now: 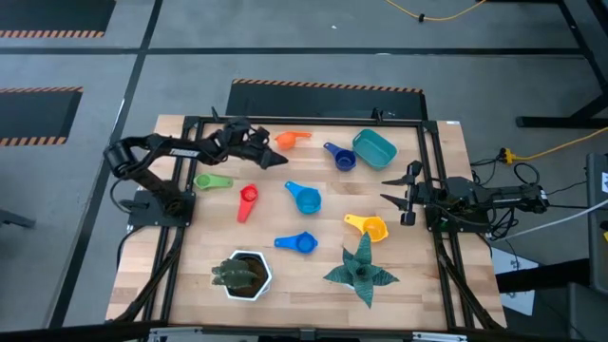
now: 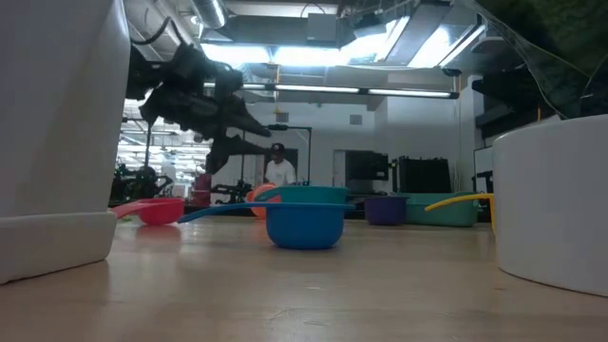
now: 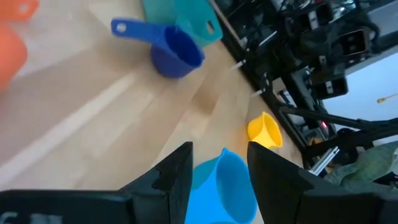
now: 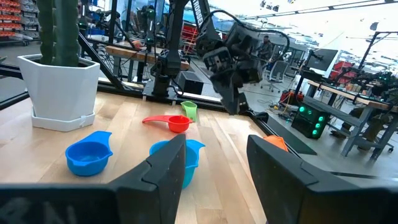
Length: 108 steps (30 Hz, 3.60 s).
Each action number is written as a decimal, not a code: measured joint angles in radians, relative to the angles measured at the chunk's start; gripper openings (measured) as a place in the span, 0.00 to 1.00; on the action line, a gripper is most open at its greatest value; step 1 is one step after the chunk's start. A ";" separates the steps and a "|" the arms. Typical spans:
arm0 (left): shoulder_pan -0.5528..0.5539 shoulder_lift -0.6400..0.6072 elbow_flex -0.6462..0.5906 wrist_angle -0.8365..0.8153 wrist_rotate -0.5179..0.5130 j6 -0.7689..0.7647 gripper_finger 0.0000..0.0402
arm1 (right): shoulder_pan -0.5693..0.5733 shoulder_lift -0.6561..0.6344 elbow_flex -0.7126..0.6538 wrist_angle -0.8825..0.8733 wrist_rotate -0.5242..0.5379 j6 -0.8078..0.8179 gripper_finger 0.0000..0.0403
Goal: Nest measuring cups in basket
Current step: Stack the yellow measuring cup on top of the light blue measuring cup
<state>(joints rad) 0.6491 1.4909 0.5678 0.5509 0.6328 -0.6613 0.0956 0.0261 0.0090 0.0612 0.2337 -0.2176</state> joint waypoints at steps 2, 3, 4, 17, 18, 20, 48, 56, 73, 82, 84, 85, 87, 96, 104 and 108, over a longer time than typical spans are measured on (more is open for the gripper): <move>0.000 -0.022 0.000 0.001 -0.012 0.011 0.36 | 0.000 0.000 0.000 0.000 0.000 0.004 0.44; 0.000 -0.032 0.000 0.002 -0.016 0.017 0.36 | 0.000 0.000 0.000 0.000 -0.001 0.004 0.44; 0.000 -0.040 0.000 0.004 -0.023 0.019 0.36 | 0.000 0.000 0.000 0.000 -0.001 0.004 0.44; -0.063 -0.049 0.000 0.072 -0.046 0.096 0.36 | 0.000 0.000 0.000 0.099 -0.071 0.165 0.44; -0.067 -0.049 0.000 0.072 -0.046 0.097 0.36 | 0.000 0.000 0.000 0.126 -0.071 0.183 0.44; -0.078 -0.049 0.000 0.072 -0.048 0.097 0.36 | 0.000 0.000 0.000 0.179 -0.071 0.210 0.44; -0.201 -0.048 0.000 0.069 -0.202 0.284 0.36 | 0.000 0.505 0.603 -0.680 0.035 0.499 0.44; -0.228 -0.048 0.000 0.069 -0.206 0.306 0.36 | -0.010 0.666 0.605 -0.756 -0.036 0.579 0.44; -0.240 -0.048 0.000 0.068 -0.258 0.304 0.36 | -0.022 0.930 0.605 -0.750 -0.185 0.630 0.44; -0.240 -0.048 0.000 0.068 -0.258 0.303 0.36 | -0.022 1.039 0.605 -0.729 -0.187 0.651 0.44; -0.240 -0.048 0.000 0.068 -0.258 0.303 0.36 | -0.022 1.059 0.605 -0.723 -0.191 0.648 0.44; -0.240 -0.048 0.000 0.067 -0.258 0.303 0.36 | -0.022 1.068 0.605 -0.717 -0.202 0.635 0.44; -0.240 -0.048 0.000 0.067 -0.258 0.303 0.36 | -0.022 1.087 0.605 -0.702 -0.214 0.619 0.44; -0.240 -0.048 0.000 0.067 -0.258 0.304 0.36 | -0.025 1.161 0.604 -0.691 -0.219 0.575 0.44; -0.240 -0.048 0.000 0.067 -0.258 0.305 0.36 | -0.060 1.206 0.604 -0.690 -0.235 0.572 0.44; -0.240 -0.048 0.000 0.067 -0.258 0.305 0.36 | -0.070 1.220 0.604 -0.685 -0.270 0.545 0.44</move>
<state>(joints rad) 0.4091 1.4433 0.5678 0.6178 0.3748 -0.3565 0.0257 1.2464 0.6126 -0.6235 -0.0365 0.3276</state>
